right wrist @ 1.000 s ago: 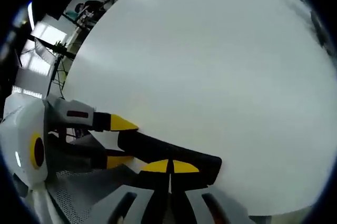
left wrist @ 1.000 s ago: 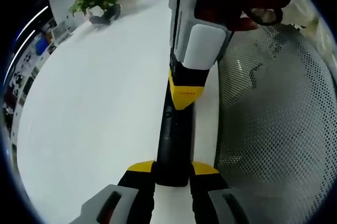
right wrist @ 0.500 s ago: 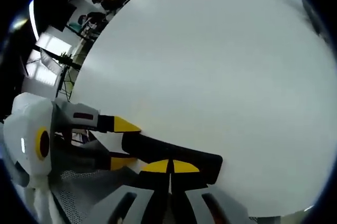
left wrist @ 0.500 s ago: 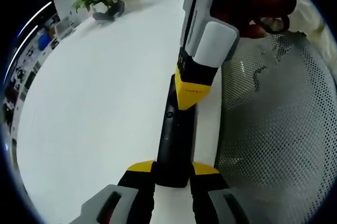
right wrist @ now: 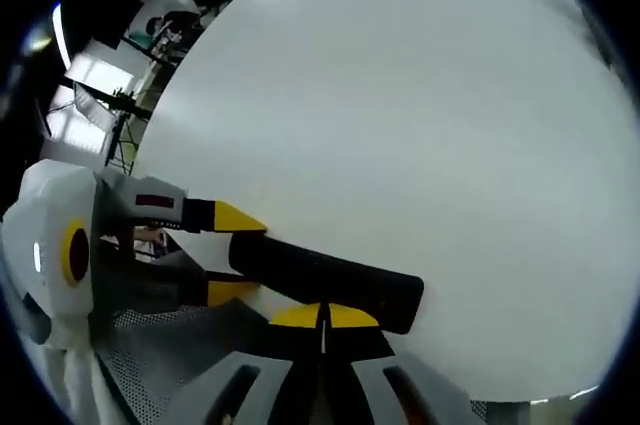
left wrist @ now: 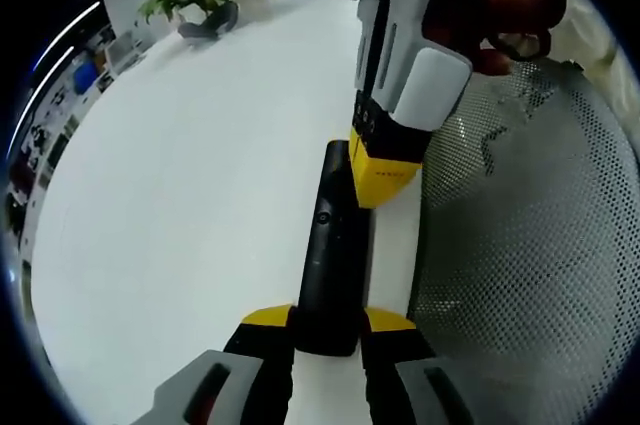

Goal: Press the specified remote control buttons in sequence, fully releasing each button before pressing the next.

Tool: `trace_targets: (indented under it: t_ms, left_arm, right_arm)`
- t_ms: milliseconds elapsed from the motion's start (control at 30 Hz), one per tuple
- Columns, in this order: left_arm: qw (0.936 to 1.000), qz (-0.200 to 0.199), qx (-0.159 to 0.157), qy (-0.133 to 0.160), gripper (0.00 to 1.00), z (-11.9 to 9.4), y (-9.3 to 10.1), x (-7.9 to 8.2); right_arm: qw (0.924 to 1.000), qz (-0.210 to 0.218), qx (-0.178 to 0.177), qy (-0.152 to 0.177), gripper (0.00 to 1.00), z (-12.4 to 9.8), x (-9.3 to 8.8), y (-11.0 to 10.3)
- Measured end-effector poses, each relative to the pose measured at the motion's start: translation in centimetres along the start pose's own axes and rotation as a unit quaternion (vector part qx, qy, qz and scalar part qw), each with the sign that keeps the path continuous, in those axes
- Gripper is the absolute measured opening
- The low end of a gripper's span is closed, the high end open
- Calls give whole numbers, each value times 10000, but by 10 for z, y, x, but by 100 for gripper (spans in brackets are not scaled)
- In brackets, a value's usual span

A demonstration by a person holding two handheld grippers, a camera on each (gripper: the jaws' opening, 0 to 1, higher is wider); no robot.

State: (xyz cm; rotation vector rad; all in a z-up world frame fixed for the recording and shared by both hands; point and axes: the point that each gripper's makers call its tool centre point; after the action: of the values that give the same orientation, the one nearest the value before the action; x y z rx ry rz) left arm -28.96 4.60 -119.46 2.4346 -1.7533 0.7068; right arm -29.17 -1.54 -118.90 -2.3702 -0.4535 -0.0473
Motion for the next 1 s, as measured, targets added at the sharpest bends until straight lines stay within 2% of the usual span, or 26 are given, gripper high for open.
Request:
trace_targets:
  t_ms: [267, 300, 333, 367, 400, 433, 467, 500, 533, 633, 700, 833, 1000]
  left_arm:
    - [10000, -5, -22, 17, 25, 0, 0, 0]
    - [10000, -18, -28, 18, 25, 0, 0, 0]
    - [10000, -29, -31, 25, 25, 0, 0, 0]
    - [10000, -43, -32, 31, 25, 0, 0, 1]
    - [10000, -34, -32, 39, 25, 0, 0, 1]
    - [10000, -54, -23, 46, 25, 1, -1, 1]
    - [10000, -55, -19, 52, 25, 1, -1, 1]
    - [10000, -48, -17, 53, 25, 1, -1, 1]
    - [10000, -42, -18, 52, 25, 1, -1, 1]
    - [10000, 30, -37, 2, 25, 2, -1, 1]
    - [10000, 49, -40, -21, 25, 2, -1, 2]
    - [10000, 56, -43, -6, 25, 2, 0, 2]
    - [10000, 56, -32, 7, 25, 2, 0, 2]
  right_arm:
    - [9998, 17, -36, -186, 0, -2, -6, 3]
    - [9992, 15, -147, -360, 0, -3, -12, 7]
    - [9974, -12, -468, -544, 0, -4, -18, 16]
    - [9908, -446, -983, -820, 0, -9, -23, 34]
    - [9958, -618, -589, -337, 0, 8, -9, 20]
    - [9971, -474, -589, -97, 0, 14, -6, 19]
    - [9982, -417, -418, -110, 0, -9, -7, 10]
    - [9992, -301, -253, -115, 0, -12, -8, 5]
    - [9996, -151, -192, -124, 0, -12, -8, 6]
    - [9989, -291, -351, -138, 0, -13, -1, 16]
    - [9986, -351, -392, -65, 0, -17, -1, 12]
    - [9995, -245, -199, 3, 0, -16, 2, 2]
    - [9991, -302, -283, -94, 0, -10, 5, 6]
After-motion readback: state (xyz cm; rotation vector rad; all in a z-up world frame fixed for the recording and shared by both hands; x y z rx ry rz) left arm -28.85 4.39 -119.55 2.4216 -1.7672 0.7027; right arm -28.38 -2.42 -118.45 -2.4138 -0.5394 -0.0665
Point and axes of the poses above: the point that each gripper's makers call its tool centre point, and the gripper's own axes: z roughly forward along the fingers, y roughly to its right, x roughly out of its top, and after that the axes turned 14 degrees about x, right-handed
